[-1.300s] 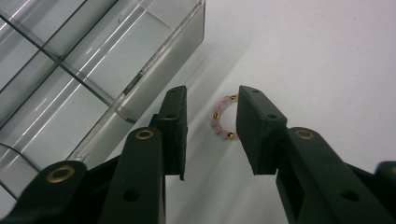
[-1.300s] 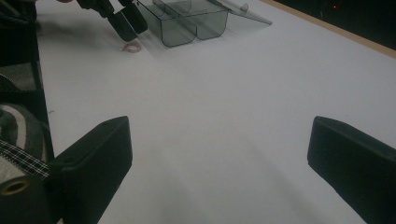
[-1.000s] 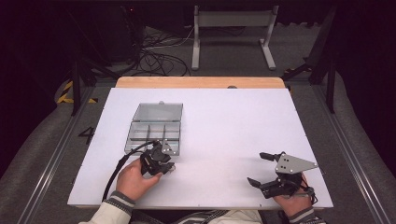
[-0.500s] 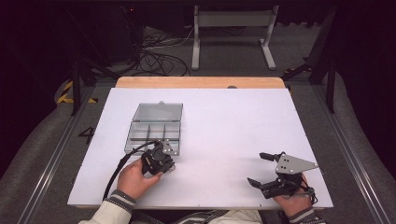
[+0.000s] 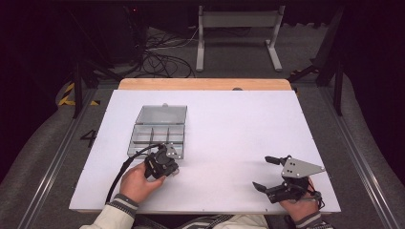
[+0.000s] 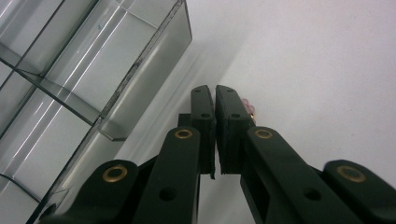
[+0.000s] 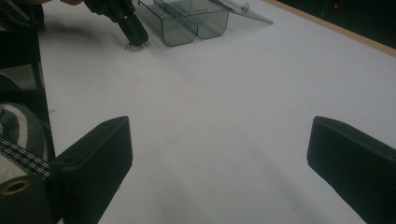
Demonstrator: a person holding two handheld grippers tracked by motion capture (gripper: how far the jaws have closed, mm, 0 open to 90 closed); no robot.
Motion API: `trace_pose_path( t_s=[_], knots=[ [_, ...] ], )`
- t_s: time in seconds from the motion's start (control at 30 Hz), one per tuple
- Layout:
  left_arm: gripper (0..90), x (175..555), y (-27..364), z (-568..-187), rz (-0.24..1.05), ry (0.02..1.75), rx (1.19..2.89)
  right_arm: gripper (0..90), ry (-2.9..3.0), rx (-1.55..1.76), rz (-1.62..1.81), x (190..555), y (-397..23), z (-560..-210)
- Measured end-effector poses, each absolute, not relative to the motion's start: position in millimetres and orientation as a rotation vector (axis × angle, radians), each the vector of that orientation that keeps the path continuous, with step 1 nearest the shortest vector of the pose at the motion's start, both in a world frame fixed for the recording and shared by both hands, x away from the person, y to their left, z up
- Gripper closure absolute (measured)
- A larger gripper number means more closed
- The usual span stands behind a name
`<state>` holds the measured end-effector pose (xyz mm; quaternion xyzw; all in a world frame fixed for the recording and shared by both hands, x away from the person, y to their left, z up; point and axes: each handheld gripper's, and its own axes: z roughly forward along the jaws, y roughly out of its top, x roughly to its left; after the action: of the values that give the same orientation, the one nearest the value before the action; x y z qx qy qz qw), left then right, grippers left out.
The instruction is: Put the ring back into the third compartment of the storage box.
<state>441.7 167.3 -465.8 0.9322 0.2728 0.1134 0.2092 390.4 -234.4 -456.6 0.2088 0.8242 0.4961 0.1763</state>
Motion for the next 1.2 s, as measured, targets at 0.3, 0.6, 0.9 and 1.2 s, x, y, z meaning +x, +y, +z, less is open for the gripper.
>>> trace_pose_path(
  t_s=[0.3, 0.6, 0.9, 1.2],
  knots=[
    [87.6, 437, 170, -458, 0.347, 0.755, 2.561, 7.4, 2.334, 0.589, 1.404, 391, -234, -457],
    [87.6, 428, 174, -440, 0.408, 0.726, 2.468, 7.4, 2.334, 0.589, 1.406, 390, -234, -457],
    [87.7, 422, 176, -430, 0.437, 0.703, 2.408, 7.4, 2.335, 0.586, 1.403, 390, -234, -457],
    [87.6, 419, 176, -425, 0.457, 0.691, 2.388, 7.4, 2.337, 0.588, 1.401, 390, -234, -457]
  ],
)
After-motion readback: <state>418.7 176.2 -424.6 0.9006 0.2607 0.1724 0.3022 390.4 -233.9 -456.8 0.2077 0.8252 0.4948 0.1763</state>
